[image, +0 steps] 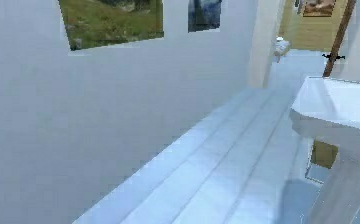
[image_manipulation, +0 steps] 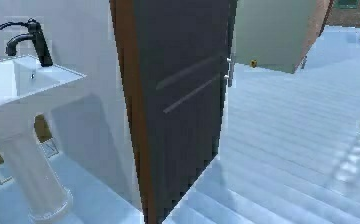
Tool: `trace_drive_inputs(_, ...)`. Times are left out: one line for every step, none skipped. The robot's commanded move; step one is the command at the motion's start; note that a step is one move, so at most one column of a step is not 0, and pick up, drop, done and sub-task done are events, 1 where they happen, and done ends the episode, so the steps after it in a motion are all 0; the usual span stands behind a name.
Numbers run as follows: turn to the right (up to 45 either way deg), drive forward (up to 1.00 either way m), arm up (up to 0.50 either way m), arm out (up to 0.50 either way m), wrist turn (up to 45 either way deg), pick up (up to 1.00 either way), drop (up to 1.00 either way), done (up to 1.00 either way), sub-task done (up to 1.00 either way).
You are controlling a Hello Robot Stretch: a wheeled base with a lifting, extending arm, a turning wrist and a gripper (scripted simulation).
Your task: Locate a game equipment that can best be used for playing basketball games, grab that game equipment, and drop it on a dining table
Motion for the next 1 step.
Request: trace_drive_inputs(0.0, 1.00, 0.00, 0.00, 0.0, 0.00, 0.00, 0.00, 0.00)
